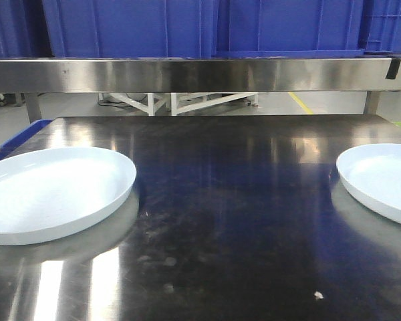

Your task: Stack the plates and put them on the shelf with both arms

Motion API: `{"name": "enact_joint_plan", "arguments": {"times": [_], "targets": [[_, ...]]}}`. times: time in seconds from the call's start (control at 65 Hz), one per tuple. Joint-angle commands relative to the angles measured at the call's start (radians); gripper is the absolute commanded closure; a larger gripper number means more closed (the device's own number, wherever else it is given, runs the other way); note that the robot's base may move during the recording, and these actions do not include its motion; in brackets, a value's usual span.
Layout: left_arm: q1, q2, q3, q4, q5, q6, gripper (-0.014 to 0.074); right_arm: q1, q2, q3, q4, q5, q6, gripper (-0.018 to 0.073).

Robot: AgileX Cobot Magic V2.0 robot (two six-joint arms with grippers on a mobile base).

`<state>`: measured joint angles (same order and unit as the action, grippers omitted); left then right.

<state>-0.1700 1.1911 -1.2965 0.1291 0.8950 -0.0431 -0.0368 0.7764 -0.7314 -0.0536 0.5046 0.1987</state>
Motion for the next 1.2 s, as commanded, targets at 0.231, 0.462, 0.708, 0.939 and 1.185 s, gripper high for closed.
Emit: {"name": "enact_joint_plan", "arguments": {"times": [0.231,0.462,0.708,0.939,1.185], "targets": [[-0.008,-0.017,-0.036,0.009,-0.056,-0.004,0.0513,-0.006,0.077,-0.045,0.001,-0.159,-0.008,0.0538],[-0.008,-0.01,-0.036,0.009,-0.036,0.009,0.0401,-0.006,0.115,-0.045,0.0,-0.109,-0.009,0.0157],[-0.008,0.093,-0.02,-0.007,0.001,-0.008,0.0066,-0.006,0.121,-0.045,-0.001,-0.113,-0.009,-0.0005],[-0.008,0.239,0.031,-0.008,0.002,-0.04,0.0066,-0.006,0.121,-0.045,-0.001,-0.114,-0.009,-0.0005],[-0.008,0.327,0.041,-0.008,-0.002,-0.04,0.0066,-0.006,0.121,-0.045,-0.001,-0.114,-0.009,-0.0005]]}}
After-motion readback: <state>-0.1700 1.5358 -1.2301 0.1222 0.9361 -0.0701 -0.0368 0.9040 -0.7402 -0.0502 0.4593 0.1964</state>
